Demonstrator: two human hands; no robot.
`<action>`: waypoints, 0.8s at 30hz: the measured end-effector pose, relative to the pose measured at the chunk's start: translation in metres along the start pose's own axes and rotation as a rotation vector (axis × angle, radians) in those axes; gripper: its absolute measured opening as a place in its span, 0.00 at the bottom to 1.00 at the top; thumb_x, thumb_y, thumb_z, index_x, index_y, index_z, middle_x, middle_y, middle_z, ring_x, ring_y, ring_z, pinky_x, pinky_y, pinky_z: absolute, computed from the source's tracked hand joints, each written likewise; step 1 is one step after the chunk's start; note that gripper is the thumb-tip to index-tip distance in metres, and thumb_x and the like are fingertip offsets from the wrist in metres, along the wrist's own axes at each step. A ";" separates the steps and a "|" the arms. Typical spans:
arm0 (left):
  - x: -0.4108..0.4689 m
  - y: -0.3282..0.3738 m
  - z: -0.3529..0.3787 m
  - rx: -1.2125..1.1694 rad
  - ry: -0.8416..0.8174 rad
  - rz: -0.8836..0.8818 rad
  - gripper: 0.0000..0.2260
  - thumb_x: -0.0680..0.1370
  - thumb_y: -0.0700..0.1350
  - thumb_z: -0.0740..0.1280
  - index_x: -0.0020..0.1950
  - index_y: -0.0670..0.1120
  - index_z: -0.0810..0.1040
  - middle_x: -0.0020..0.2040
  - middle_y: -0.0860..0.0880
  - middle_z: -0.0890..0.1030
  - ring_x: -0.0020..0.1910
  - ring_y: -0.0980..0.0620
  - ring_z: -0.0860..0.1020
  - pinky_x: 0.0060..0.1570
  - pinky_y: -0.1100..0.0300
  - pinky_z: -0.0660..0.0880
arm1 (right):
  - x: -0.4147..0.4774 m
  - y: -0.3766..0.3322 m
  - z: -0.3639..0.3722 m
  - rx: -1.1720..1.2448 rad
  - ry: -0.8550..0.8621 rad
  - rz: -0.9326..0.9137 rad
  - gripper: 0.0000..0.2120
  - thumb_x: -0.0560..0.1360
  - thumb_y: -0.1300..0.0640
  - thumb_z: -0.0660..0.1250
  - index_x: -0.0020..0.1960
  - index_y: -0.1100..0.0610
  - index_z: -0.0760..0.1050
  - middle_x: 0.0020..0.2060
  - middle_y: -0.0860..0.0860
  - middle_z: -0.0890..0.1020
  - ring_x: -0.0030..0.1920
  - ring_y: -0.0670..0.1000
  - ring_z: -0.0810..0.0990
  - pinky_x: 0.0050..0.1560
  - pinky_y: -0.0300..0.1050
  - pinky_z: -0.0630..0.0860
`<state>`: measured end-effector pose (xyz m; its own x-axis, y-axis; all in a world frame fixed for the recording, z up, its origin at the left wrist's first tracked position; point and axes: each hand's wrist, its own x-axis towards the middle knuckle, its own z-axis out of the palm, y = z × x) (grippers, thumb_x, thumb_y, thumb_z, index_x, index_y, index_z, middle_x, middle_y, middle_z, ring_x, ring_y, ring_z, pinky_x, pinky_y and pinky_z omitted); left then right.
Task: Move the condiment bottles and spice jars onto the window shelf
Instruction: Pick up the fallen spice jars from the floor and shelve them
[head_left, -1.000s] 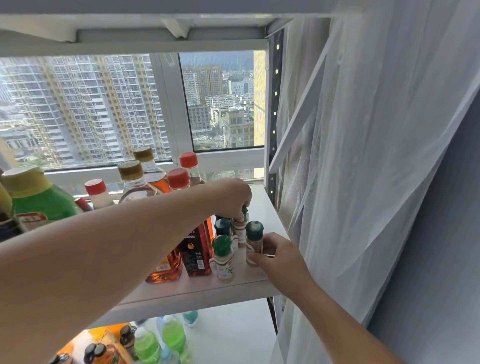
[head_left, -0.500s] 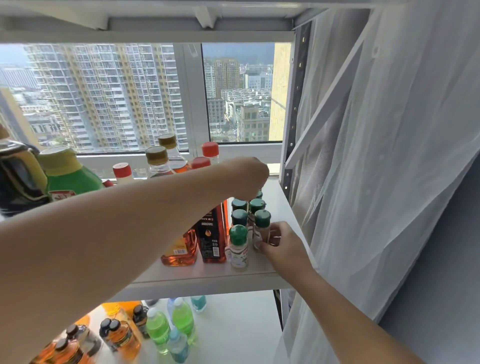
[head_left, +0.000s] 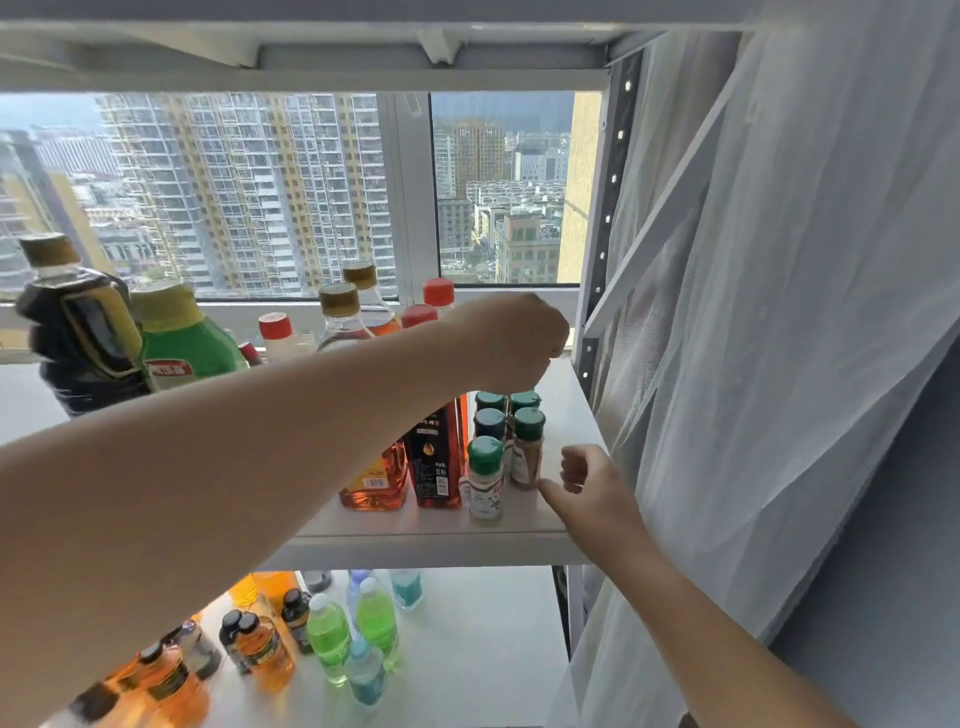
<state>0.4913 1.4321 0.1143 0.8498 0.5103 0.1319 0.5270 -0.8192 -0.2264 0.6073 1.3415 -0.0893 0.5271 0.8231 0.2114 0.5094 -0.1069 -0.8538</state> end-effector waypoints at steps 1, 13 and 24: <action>-0.005 0.004 0.001 -0.037 0.040 0.012 0.14 0.83 0.43 0.59 0.63 0.50 0.81 0.61 0.50 0.81 0.57 0.48 0.80 0.56 0.51 0.79 | -0.006 0.001 -0.003 0.009 0.012 -0.006 0.19 0.75 0.53 0.75 0.63 0.54 0.75 0.54 0.48 0.79 0.53 0.45 0.79 0.56 0.43 0.79; -0.121 0.056 0.092 -0.355 -0.042 0.018 0.08 0.81 0.48 0.63 0.55 0.53 0.81 0.46 0.58 0.79 0.45 0.54 0.76 0.47 0.57 0.77 | -0.084 0.030 -0.015 0.077 0.075 -0.124 0.09 0.77 0.58 0.72 0.54 0.48 0.77 0.44 0.45 0.82 0.43 0.44 0.81 0.42 0.34 0.78; -0.201 0.048 0.153 -0.557 -0.117 -0.149 0.07 0.81 0.52 0.67 0.57 0.55 0.81 0.45 0.60 0.78 0.45 0.58 0.77 0.46 0.62 0.72 | -0.168 0.037 -0.002 -0.056 0.044 0.056 0.10 0.78 0.55 0.70 0.60 0.53 0.78 0.45 0.45 0.82 0.46 0.44 0.80 0.48 0.33 0.76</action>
<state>0.3444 1.3305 -0.0708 0.7767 0.6299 0.0093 0.5918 -0.7346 0.3320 0.5391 1.1980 -0.1551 0.5846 0.7898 0.1858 0.5151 -0.1844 -0.8370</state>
